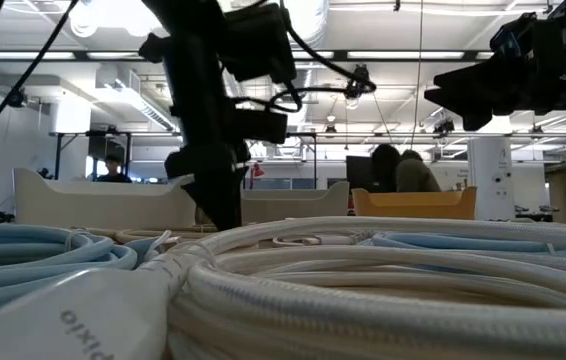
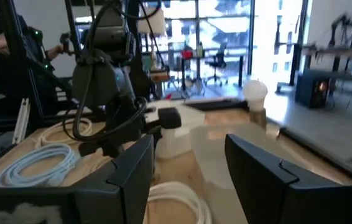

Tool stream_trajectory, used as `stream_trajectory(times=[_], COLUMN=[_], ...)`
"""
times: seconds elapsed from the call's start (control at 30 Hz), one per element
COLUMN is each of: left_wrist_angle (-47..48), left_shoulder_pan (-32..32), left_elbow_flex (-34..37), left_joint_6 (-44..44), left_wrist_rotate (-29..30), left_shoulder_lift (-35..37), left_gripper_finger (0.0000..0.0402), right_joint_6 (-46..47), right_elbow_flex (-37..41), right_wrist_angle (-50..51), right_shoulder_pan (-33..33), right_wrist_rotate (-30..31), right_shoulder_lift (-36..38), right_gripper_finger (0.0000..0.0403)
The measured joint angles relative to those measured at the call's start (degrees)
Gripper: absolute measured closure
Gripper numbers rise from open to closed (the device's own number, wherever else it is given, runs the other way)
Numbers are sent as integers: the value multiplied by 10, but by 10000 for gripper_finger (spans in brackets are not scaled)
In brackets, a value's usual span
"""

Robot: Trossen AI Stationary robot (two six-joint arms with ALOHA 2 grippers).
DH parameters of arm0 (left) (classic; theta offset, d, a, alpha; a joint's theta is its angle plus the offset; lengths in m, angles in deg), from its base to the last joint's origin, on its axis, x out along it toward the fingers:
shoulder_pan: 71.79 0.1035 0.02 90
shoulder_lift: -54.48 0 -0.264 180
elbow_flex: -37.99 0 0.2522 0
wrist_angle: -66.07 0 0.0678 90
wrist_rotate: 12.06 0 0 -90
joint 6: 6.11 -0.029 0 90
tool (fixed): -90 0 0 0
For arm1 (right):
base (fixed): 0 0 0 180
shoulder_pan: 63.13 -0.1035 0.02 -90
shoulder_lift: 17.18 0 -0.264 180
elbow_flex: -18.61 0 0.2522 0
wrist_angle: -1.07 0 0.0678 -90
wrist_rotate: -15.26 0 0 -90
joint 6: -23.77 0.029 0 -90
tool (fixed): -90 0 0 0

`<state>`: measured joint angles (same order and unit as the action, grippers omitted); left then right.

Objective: Sort HDMI cables
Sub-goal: Put the top left brown HDMI cable into the white bin

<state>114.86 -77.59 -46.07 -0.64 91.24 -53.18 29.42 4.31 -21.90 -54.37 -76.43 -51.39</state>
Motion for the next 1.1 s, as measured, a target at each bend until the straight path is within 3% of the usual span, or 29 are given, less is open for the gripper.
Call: stream_trajectory(times=[0.2,0.4,0.53,0.87,1.1], left_wrist_angle=[0,-3,-10,9,176], left_shoulder_pan=[3,3,-1,-20,-40], left_elbow_flex=[-1,-2,-4,-66,-119], left_joint_6=[-34,-39,-22,-12,65], left_wrist_rotate=[-17,-14,39,69,267], left_shoulder_lift=[-21,-30,-16,31,83], left_gripper_finger=[220,324,387,390,382], right_joint_6=[-1,-1,-1,13,12], right_elbow_flex=[0,-2,-10,-19,-20], right_wrist_angle=[11,-8,-9,-8,-8], right_shoulder_pan=[0,0,0,0,0], right_wrist_rotate=[0,0,0,1,1], right_shoulder_lift=[0,0,0,0,0], right_gripper_finger=[207,207,207,207,207])
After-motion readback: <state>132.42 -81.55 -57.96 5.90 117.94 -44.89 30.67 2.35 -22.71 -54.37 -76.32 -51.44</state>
